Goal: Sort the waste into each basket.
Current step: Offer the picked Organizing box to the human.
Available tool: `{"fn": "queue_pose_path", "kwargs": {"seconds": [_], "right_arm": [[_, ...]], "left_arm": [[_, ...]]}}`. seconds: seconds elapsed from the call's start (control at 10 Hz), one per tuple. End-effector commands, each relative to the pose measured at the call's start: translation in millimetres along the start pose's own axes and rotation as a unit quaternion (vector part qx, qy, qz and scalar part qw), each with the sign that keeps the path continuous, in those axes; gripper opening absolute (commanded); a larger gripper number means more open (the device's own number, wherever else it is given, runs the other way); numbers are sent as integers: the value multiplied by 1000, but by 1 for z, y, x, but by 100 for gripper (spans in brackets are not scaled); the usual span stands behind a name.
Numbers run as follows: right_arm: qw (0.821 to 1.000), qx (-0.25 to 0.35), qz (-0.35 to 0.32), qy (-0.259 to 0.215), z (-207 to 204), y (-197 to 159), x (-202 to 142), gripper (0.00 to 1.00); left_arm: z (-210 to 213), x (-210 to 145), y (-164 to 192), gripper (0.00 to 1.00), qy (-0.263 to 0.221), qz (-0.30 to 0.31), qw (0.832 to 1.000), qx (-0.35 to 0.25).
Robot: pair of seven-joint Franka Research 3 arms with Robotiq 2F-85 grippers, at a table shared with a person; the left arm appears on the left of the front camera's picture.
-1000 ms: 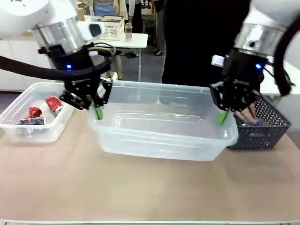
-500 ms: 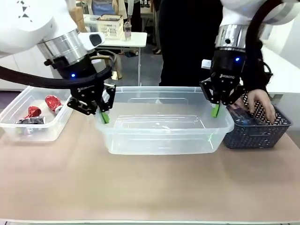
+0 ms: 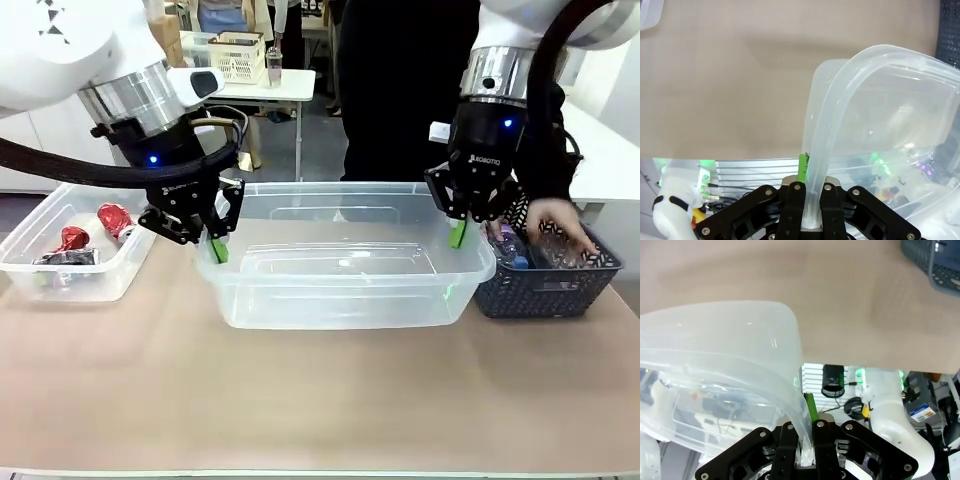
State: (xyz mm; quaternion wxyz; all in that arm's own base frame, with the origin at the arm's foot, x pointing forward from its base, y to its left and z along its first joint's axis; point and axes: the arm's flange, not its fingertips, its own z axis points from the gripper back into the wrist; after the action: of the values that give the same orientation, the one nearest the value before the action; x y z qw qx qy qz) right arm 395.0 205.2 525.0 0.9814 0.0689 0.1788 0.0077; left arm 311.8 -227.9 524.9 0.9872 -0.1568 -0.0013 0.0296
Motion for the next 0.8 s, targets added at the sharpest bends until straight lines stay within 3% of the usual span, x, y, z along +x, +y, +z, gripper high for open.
{"fn": "queue_pose_path", "kwargs": {"seconds": [0.0, 0.7], "right_arm": [[1000, 5, -7, -1, -2, -4, -3, 0], [1000, 5, -7, -1, -2, -4, -3, 0]], "left_arm": [[6, 3, 8, 0, -8, 8, 1000, 6], [6, 3, 8, 0, -8, 8, 1000, 6]]}}
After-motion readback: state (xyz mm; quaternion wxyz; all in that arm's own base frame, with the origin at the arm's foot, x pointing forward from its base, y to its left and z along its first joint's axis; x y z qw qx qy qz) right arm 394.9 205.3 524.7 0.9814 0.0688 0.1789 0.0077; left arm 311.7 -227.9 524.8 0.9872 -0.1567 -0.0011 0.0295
